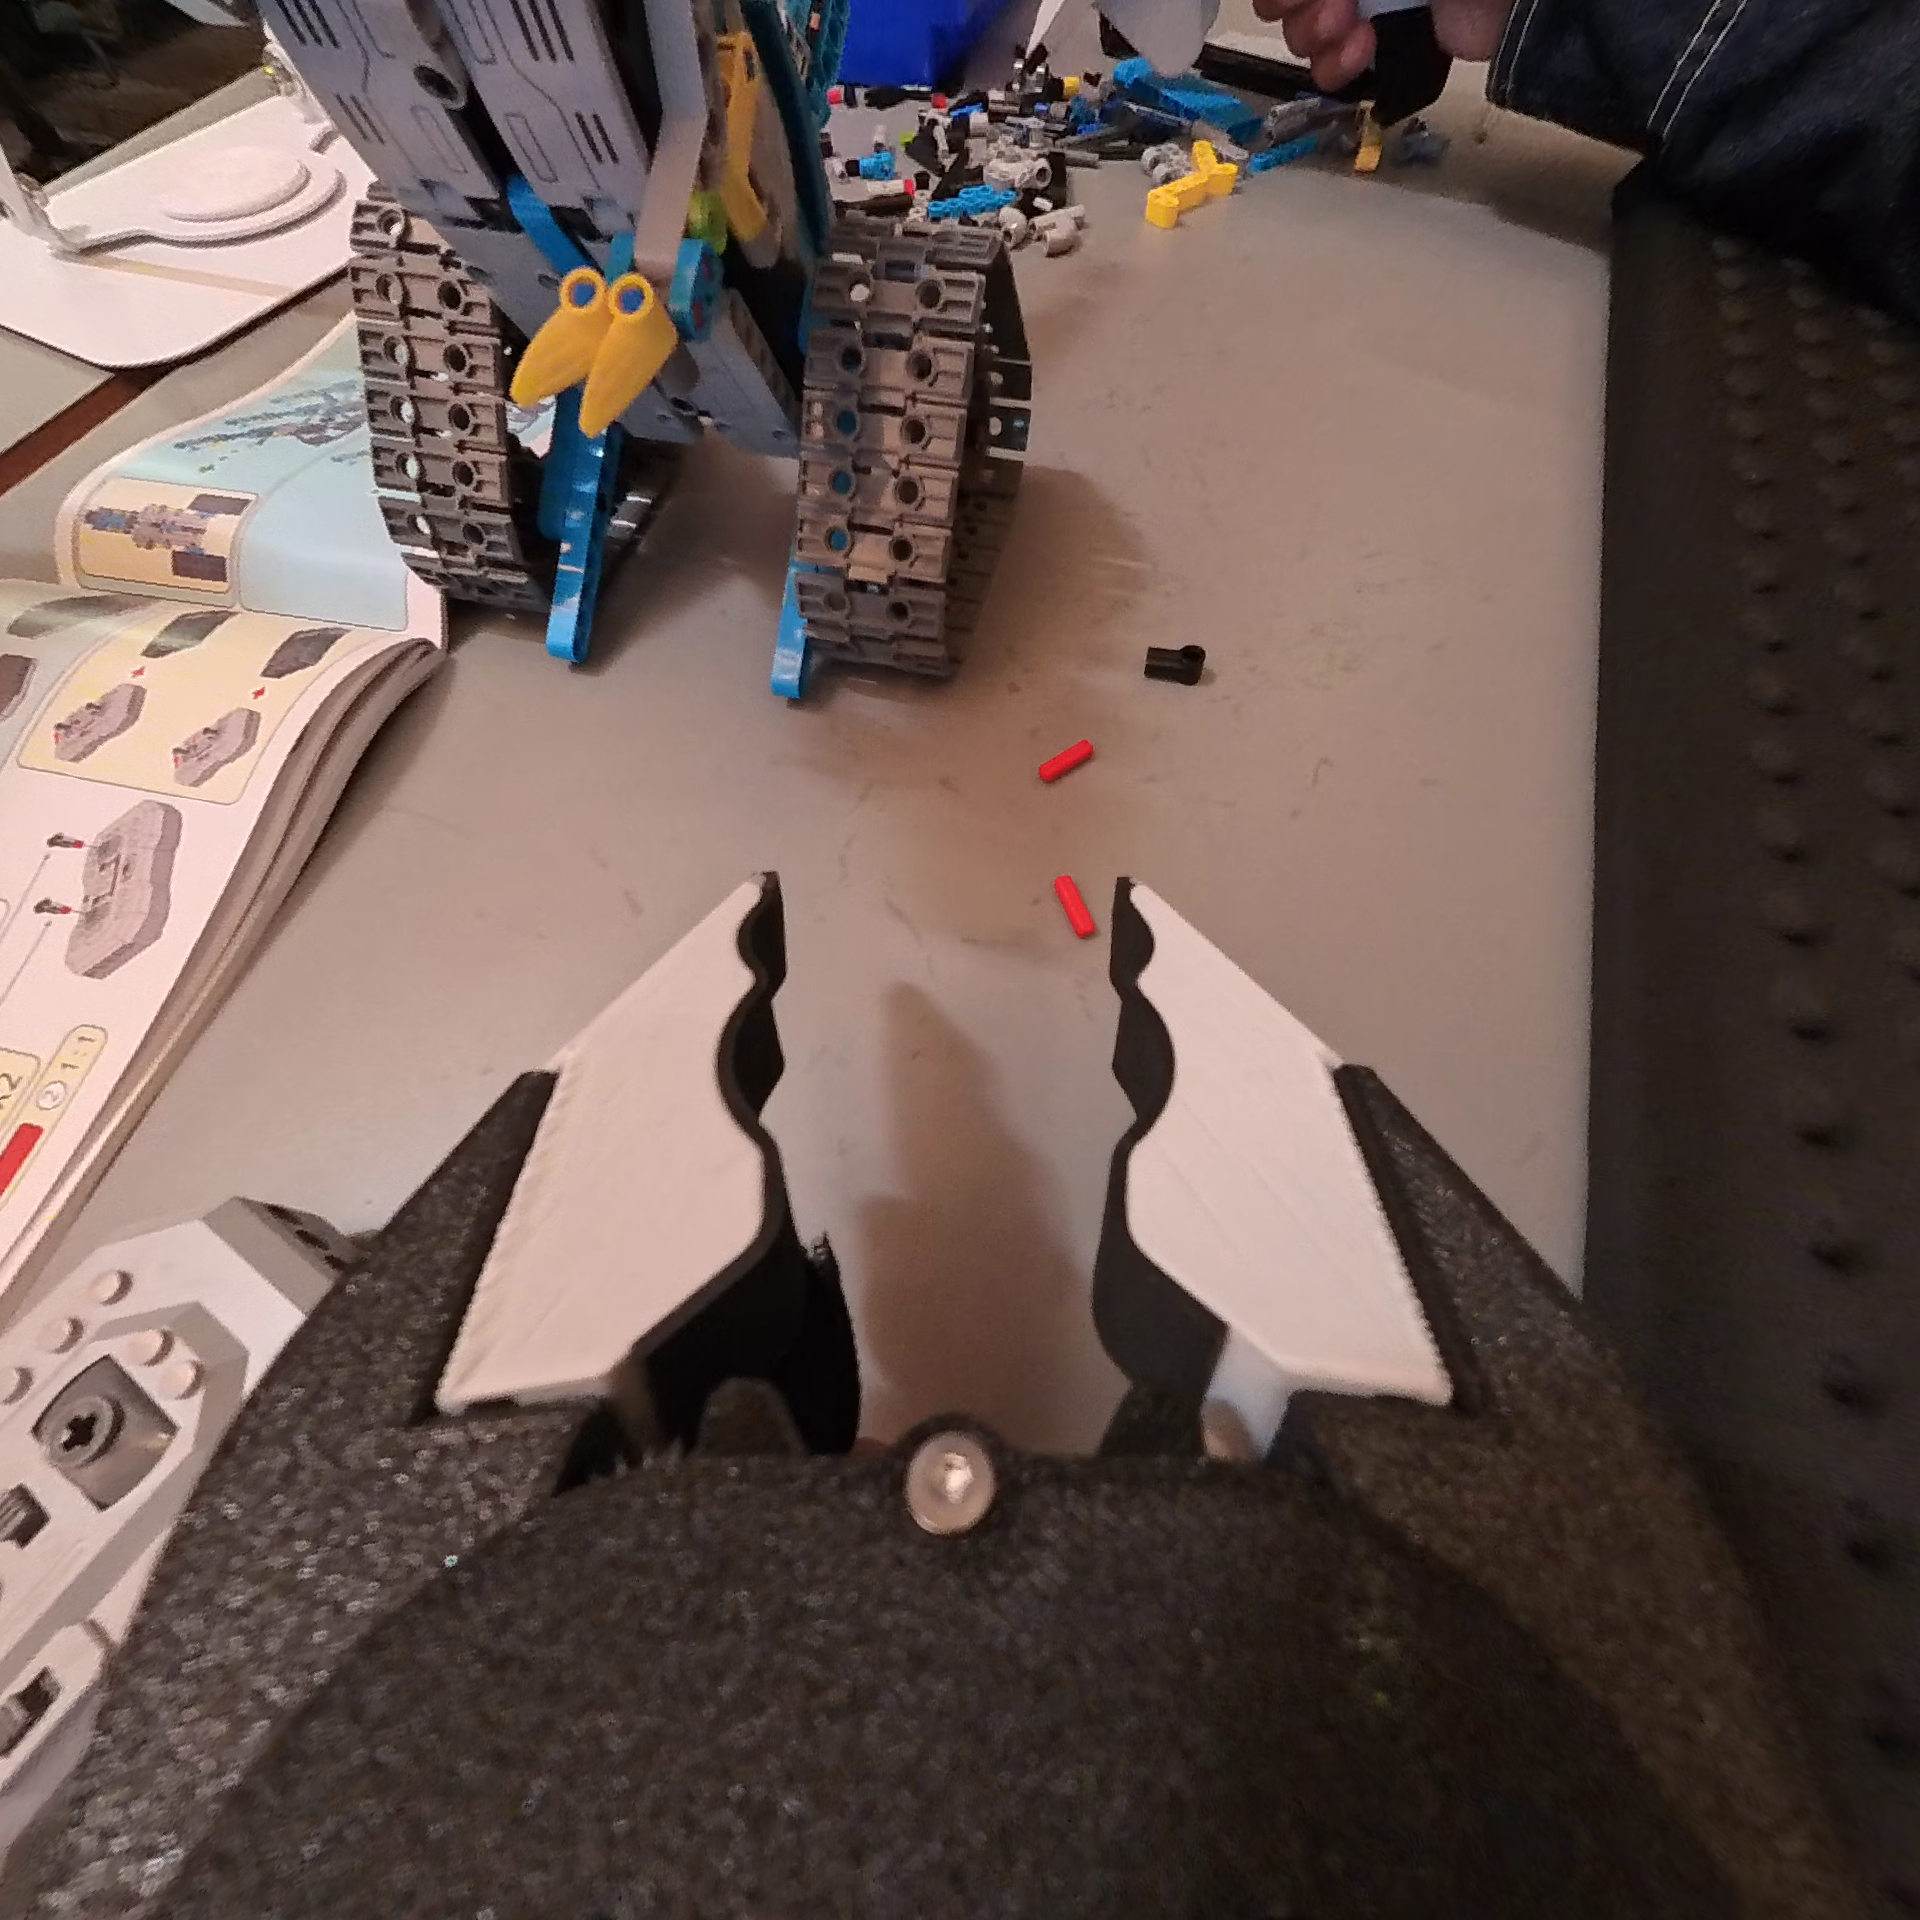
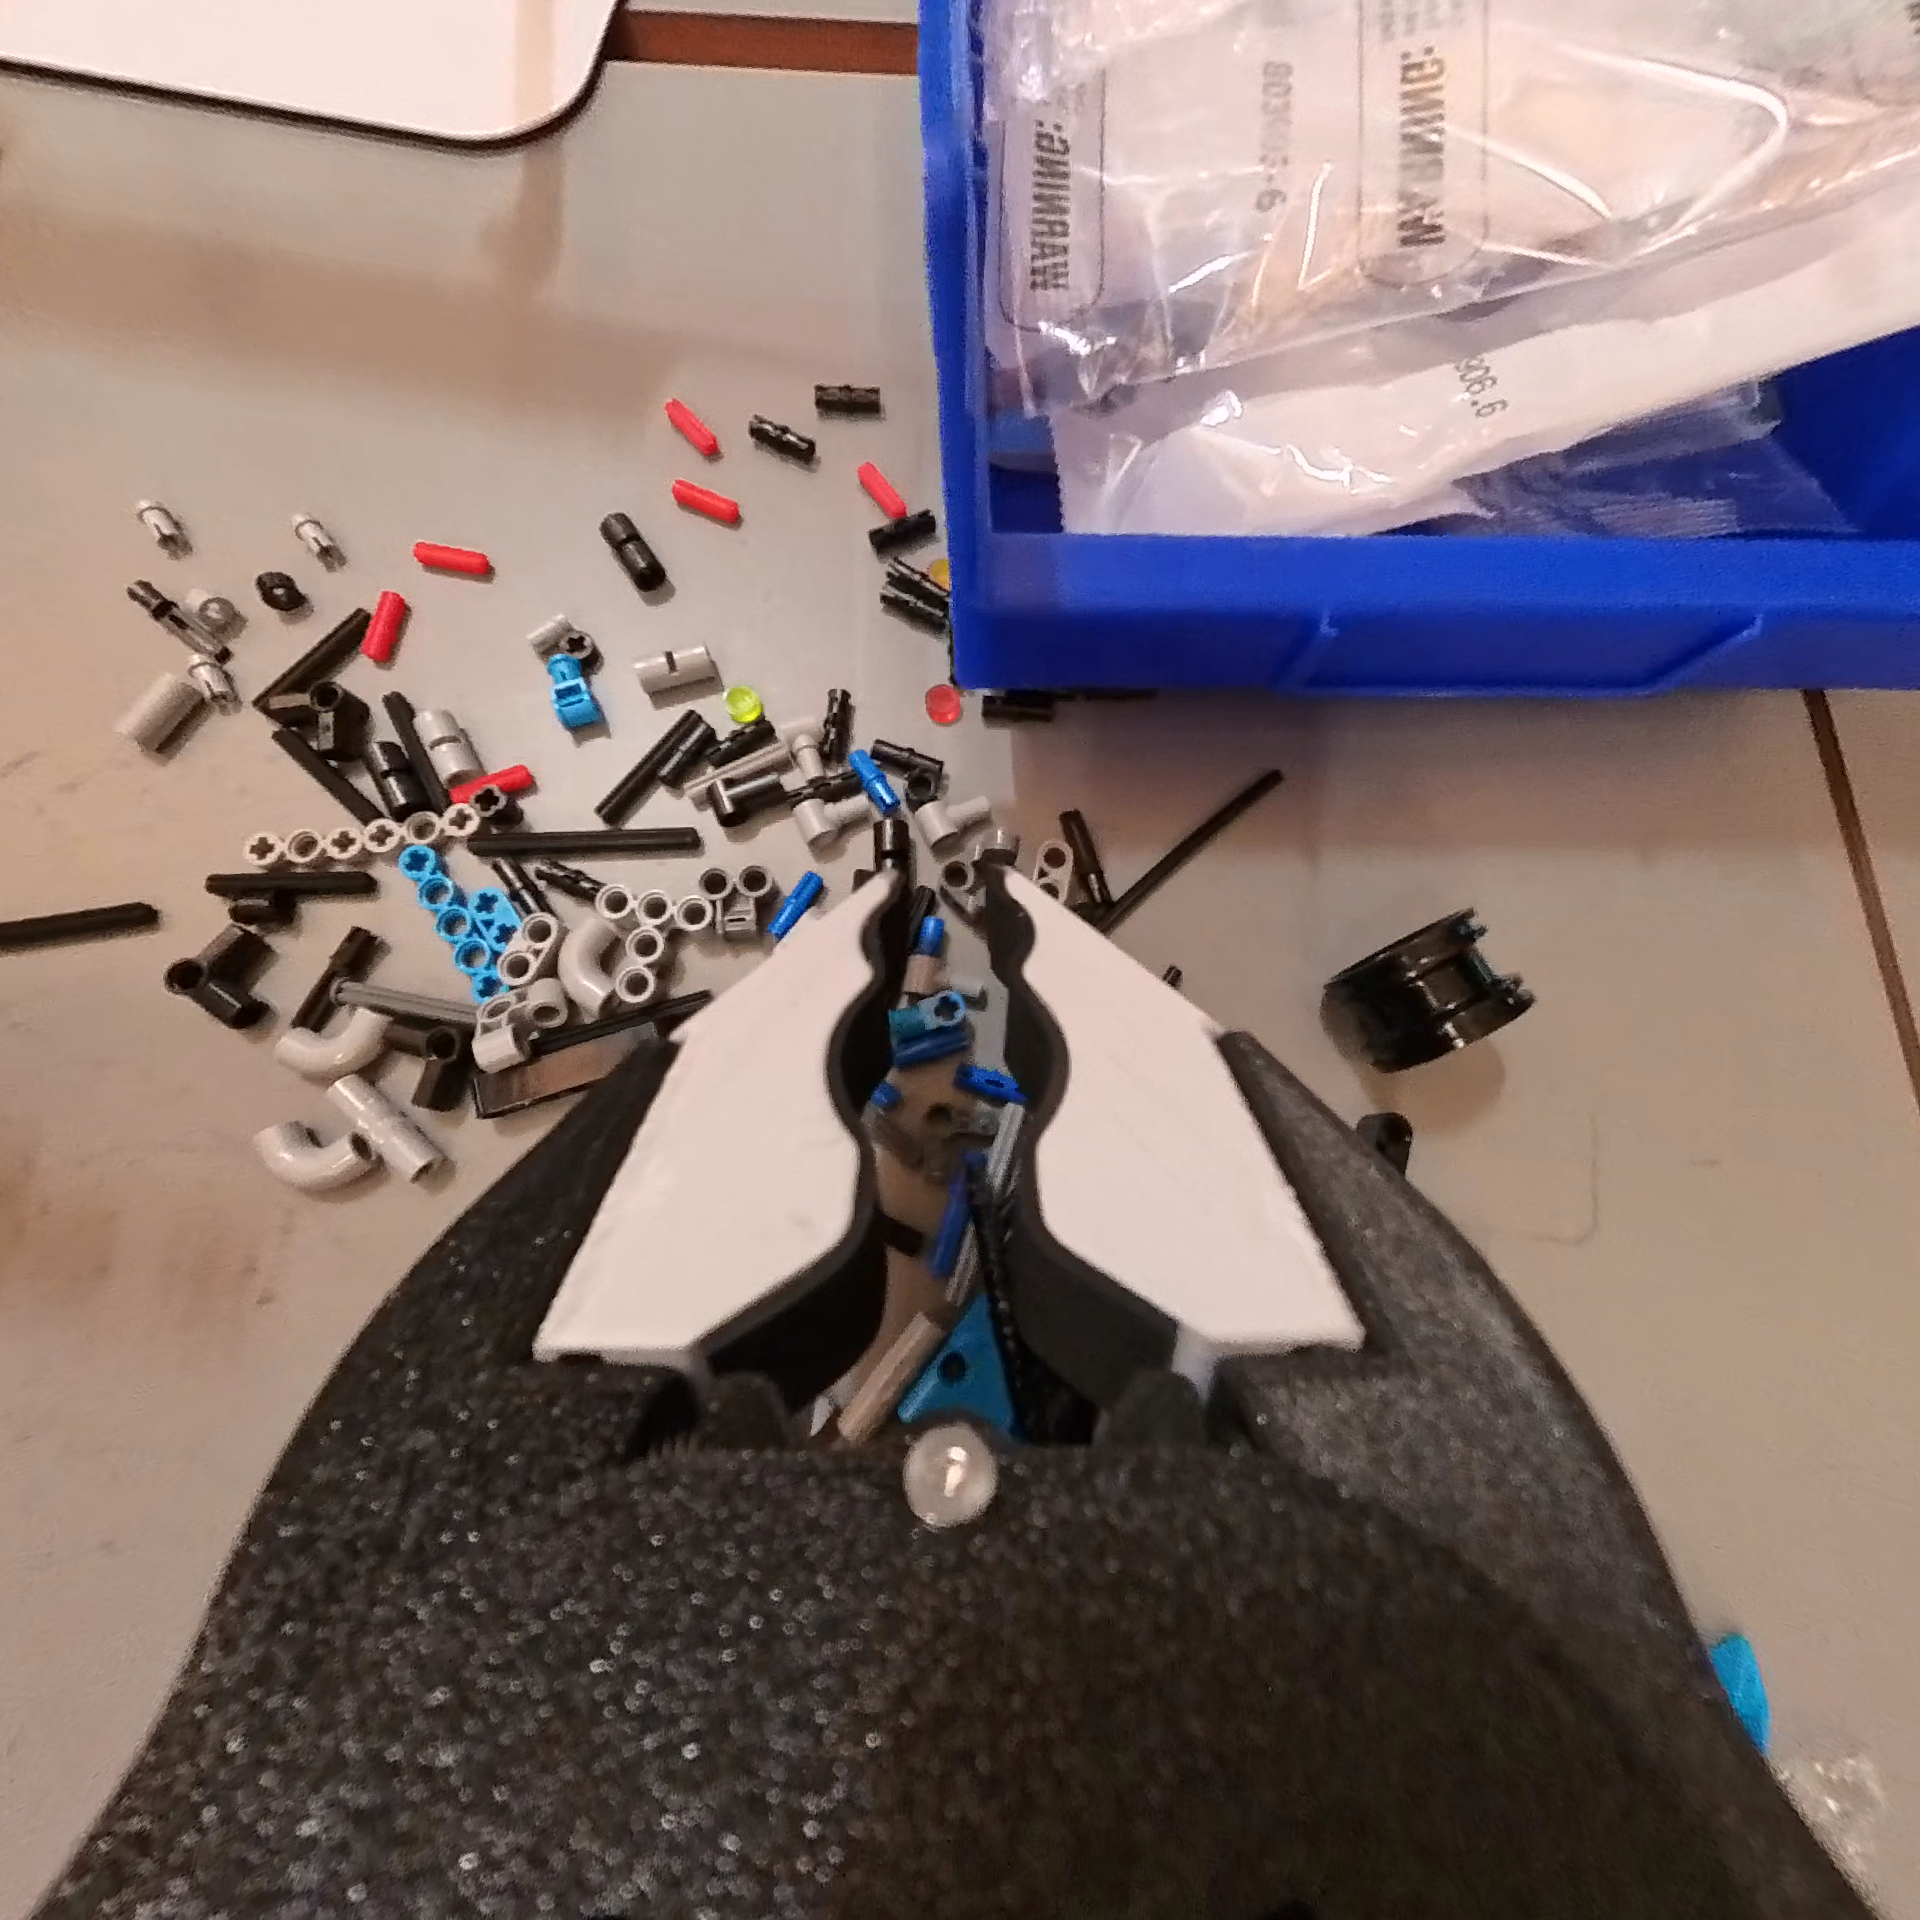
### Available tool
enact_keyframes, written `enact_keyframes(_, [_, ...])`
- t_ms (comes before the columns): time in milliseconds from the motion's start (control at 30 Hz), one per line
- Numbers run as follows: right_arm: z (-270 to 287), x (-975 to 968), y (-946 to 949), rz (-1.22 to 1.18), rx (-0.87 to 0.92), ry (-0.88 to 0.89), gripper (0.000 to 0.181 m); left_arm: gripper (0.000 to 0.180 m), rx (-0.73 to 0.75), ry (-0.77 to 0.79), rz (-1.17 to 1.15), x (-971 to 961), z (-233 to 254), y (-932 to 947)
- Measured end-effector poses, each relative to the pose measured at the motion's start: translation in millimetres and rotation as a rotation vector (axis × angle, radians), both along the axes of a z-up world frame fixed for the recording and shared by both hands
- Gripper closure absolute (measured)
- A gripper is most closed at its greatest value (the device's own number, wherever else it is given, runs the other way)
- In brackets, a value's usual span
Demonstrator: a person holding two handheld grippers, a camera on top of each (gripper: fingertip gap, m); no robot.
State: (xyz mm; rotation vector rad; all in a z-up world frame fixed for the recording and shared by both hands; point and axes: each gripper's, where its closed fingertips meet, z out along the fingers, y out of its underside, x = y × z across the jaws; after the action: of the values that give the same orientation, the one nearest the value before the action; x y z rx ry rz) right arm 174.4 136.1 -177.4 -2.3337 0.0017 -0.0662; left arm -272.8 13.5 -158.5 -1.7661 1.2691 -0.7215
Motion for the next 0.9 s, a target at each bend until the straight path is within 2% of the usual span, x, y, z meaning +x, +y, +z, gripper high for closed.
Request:
enact_keyframes(467, [1, 32, -6, -0.163, 0.014, 0.051, 0.168, 0.118, -0.013, 0.008, 0.0, 0, -2, 0])
enact_keyframes(900, [-11, 32, -8, -0.155, -0.043, 0.035, 0.168, 0.118, -0.009, 0.011, 0.0, 0, -2, 0])
